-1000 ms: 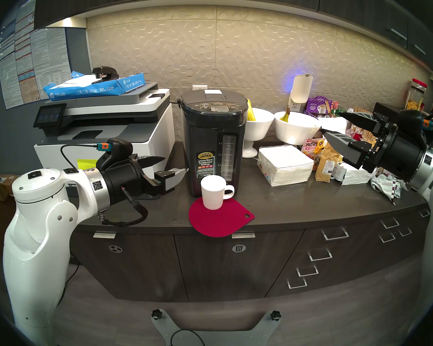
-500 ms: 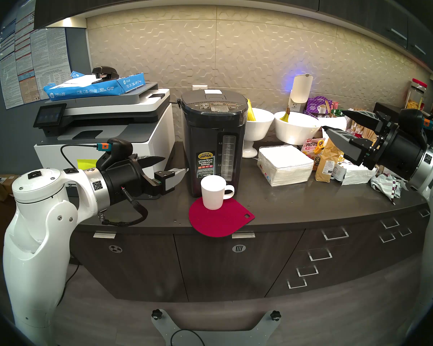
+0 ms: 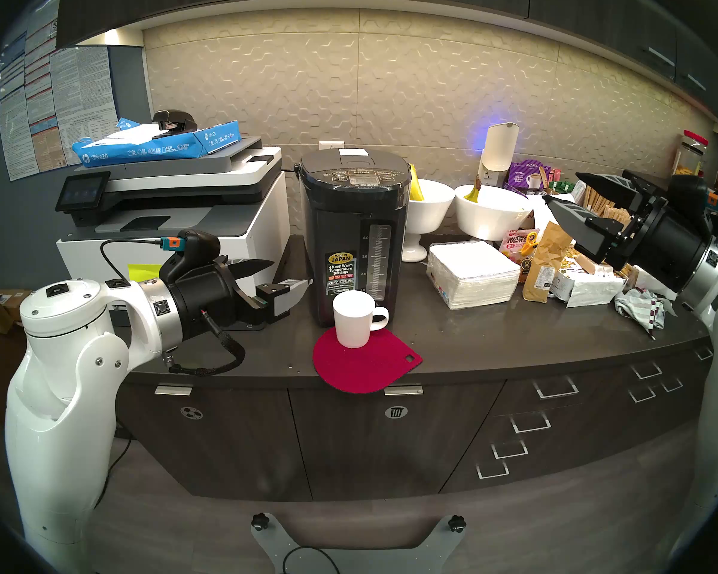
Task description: Press the water dispenser button and fill the cup
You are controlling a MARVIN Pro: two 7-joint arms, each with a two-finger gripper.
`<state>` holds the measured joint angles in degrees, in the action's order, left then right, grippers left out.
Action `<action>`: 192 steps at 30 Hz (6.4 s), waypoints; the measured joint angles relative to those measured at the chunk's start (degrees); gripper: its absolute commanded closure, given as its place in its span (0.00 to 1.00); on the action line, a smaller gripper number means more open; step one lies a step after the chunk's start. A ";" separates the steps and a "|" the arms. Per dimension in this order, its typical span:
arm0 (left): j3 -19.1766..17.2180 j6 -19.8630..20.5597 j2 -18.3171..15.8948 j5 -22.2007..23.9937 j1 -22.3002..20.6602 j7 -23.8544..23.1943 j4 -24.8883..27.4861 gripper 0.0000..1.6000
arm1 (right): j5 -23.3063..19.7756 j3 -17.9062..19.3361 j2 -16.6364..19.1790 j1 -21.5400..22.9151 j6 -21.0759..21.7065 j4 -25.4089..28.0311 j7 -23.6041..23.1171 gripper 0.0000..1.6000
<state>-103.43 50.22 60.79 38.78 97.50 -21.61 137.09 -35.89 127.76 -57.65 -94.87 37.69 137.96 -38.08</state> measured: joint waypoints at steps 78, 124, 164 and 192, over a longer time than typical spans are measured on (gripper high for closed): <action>0.00 0.00 0.00 0.00 0.00 0.00 -0.02 0.00 | 3.56 2.86 -12.94 12.04 -20.76 0.14 15.00 0.00; 0.02 0.00 0.00 0.00 -0.01 -0.02 -0.13 0.00 | 26.00 -19.74 6.65 15.53 4.04 -1.11 -4.83 0.00; 0.02 0.00 0.00 0.00 -0.01 -0.02 -0.14 0.00 | 21.33 -37.51 17.54 37.48 1.22 -12.22 -1.77 0.00; 0.02 0.00 -0.01 0.00 -0.01 -0.03 -0.16 0.00 | 23.60 -45.15 7.46 52.32 6.01 -17.01 2.99 0.00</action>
<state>-103.40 50.22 60.79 38.78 97.49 -21.64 136.94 -12.29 82.61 -50.19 -42.55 43.70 120.94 -35.09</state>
